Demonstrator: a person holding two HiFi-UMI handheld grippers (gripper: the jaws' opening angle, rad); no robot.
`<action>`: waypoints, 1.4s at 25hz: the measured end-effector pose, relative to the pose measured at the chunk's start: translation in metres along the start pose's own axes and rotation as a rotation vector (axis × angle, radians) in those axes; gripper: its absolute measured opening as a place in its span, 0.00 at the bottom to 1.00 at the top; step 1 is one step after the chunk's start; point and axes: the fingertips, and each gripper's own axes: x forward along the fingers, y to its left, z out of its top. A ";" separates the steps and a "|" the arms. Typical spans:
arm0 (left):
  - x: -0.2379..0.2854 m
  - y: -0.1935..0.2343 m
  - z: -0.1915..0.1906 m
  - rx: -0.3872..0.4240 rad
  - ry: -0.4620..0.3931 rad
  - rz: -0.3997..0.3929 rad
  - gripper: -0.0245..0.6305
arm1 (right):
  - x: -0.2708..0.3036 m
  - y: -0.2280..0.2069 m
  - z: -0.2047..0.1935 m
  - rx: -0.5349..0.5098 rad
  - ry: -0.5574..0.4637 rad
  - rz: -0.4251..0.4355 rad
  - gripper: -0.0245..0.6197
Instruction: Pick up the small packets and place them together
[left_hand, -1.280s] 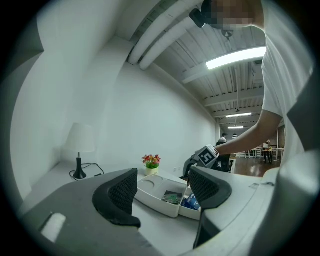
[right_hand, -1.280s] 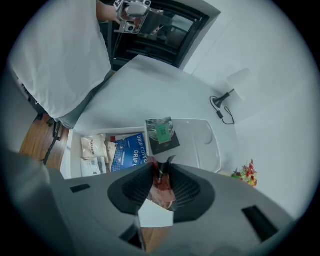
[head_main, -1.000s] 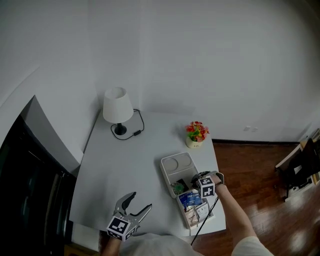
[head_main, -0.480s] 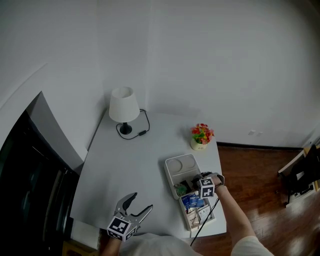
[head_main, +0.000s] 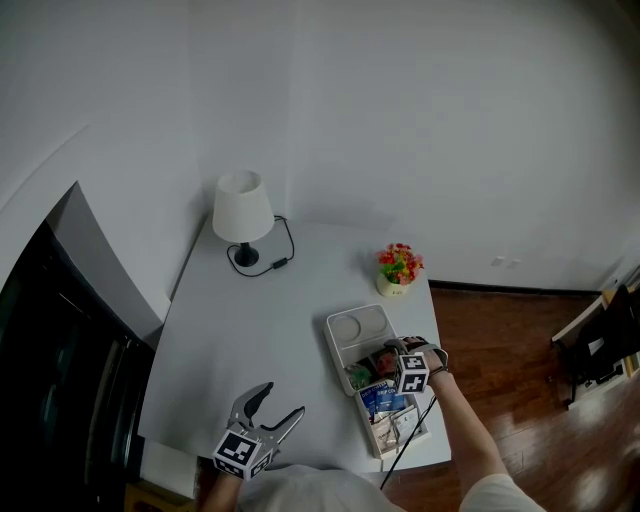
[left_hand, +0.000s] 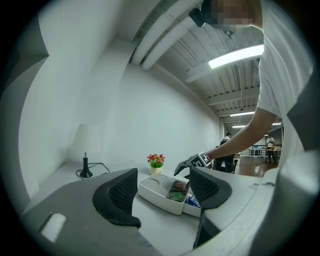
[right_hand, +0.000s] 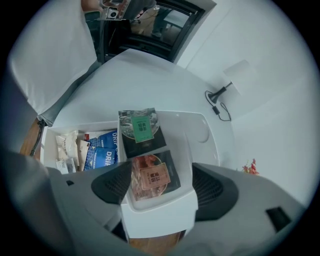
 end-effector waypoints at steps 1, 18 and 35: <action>0.000 0.000 0.000 -0.002 -0.002 -0.002 0.53 | -0.004 -0.005 0.000 0.015 -0.005 -0.034 0.65; 0.012 0.010 0.048 0.026 -0.087 -0.063 0.53 | -0.242 -0.069 0.108 0.965 -1.000 -0.632 0.64; -0.004 0.041 0.058 0.106 -0.152 0.176 0.51 | -0.258 -0.002 0.159 1.148 -0.865 -0.857 0.63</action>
